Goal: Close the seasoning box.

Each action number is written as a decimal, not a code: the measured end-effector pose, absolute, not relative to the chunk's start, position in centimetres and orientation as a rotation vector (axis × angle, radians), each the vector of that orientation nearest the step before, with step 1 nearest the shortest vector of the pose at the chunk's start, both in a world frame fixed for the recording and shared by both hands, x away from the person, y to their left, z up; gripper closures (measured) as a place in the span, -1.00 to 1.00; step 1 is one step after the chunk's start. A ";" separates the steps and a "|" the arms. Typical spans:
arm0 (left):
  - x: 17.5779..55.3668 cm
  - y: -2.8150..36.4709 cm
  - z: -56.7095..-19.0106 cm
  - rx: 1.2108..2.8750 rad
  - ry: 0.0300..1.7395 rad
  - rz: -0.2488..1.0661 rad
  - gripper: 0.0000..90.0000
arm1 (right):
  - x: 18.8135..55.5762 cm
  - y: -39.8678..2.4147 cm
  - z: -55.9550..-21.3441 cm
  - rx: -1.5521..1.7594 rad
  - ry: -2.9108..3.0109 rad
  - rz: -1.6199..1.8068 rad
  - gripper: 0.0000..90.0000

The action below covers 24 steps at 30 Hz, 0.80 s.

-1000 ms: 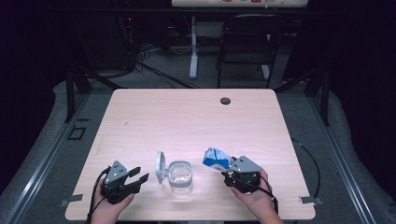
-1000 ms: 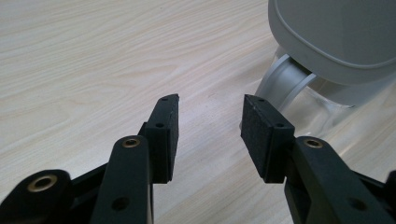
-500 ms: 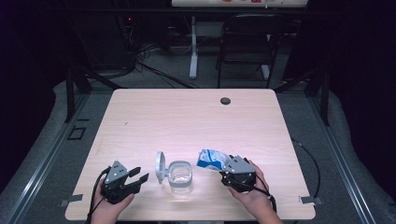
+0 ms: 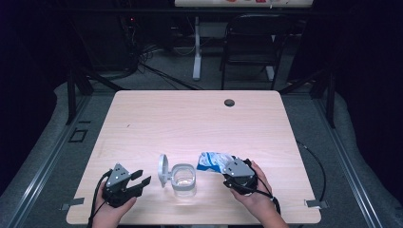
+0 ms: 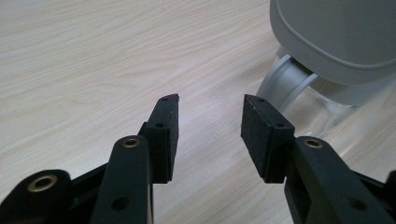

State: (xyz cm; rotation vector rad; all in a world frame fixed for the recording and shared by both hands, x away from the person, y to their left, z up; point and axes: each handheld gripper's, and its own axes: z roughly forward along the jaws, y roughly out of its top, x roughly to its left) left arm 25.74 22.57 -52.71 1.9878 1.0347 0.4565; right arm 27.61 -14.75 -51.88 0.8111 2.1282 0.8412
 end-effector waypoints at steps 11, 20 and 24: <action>25.7 22.6 -52.7 1.987 1.035 0.457 0.27 | 27.6 -13.9 -52.0 0.718 2.109 0.731 0.02; 25.8 22.6 -52.7 1.988 1.035 0.458 0.27 | 27.4 -13.0 -52.3 0.617 2.086 0.628 0.02; 25.8 22.7 -52.7 1.989 1.034 0.459 0.27 | 27.4 -12.7 -52.3 0.595 2.080 0.609 0.02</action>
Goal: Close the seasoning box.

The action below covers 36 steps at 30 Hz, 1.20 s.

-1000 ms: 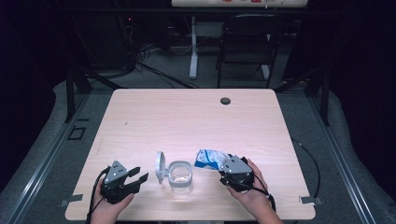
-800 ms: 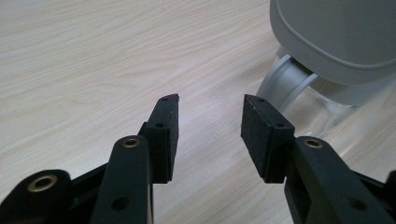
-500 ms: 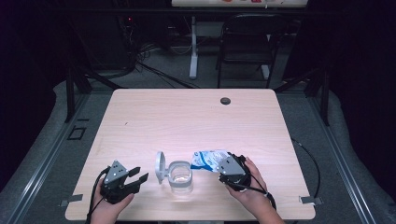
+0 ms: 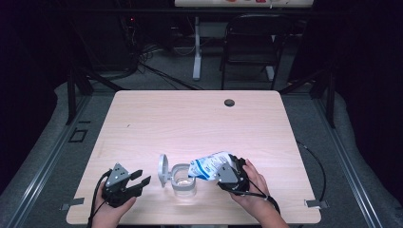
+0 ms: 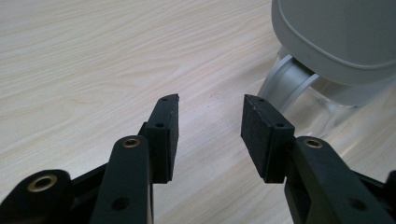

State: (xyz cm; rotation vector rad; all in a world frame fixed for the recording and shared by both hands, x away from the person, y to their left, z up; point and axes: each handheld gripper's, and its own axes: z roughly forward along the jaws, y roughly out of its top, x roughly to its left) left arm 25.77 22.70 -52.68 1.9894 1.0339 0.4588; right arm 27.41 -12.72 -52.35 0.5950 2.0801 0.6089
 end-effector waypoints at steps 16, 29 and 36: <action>25.8 22.7 -52.7 1.991 1.032 0.460 0.27 | 27.8 -11.9 -52.4 0.515 2.041 0.493 0.02; 25.8 22.8 -52.6 1.992 1.030 0.458 0.27 | 28.0 -11.2 -52.2 0.443 2.005 0.424 0.03; 25.8 22.6 -52.7 1.989 1.032 0.458 0.27 | 28.1 -11.0 -52.0 0.412 1.988 0.378 0.03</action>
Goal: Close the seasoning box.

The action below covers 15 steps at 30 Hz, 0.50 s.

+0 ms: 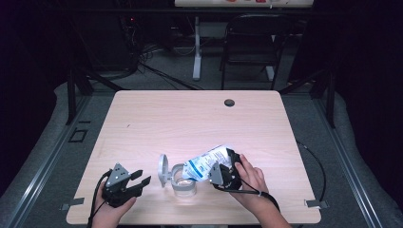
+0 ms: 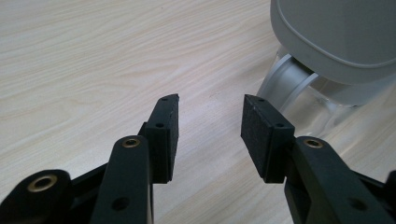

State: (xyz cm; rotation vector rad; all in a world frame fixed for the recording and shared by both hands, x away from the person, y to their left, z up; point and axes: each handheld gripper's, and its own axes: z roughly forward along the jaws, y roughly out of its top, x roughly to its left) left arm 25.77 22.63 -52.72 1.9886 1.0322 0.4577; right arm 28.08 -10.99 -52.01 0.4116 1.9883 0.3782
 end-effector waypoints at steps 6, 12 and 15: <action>25.8 22.7 -52.7 1.988 1.037 0.458 0.27 | 28.1 -10.7 -52.0 0.392 1.967 0.367 0.04; 25.8 22.7 -52.7 1.989 1.035 0.458 0.27 | 28.1 -10.4 -51.7 0.380 1.951 0.340 0.04; 25.8 22.7 -52.7 1.990 1.036 0.457 0.27 | 28.1 -10.3 -51.8 0.378 1.940 0.348 0.04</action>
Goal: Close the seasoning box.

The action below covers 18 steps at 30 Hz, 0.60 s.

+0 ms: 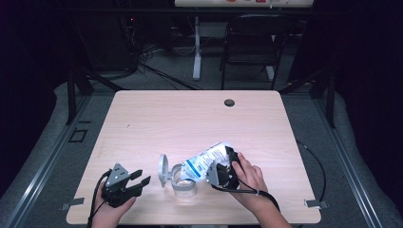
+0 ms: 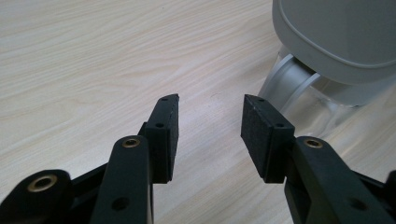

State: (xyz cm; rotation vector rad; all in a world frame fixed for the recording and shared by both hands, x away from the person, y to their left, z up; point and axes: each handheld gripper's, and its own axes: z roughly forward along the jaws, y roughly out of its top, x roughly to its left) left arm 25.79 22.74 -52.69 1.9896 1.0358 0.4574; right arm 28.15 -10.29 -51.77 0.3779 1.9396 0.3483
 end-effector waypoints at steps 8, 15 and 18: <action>25.8 22.7 -52.7 1.989 1.036 0.460 0.26 | 28.2 -10.1 -51.9 0.342 1.921 0.313 0.05; 25.8 22.7 -52.7 1.986 1.036 0.456 0.26 | 28.4 -10.0 -51.8 0.330 1.903 0.294 0.05; 25.8 22.7 -52.7 1.986 1.036 0.456 0.26 | 28.4 -9.9 -51.7 0.313 1.896 0.269 0.05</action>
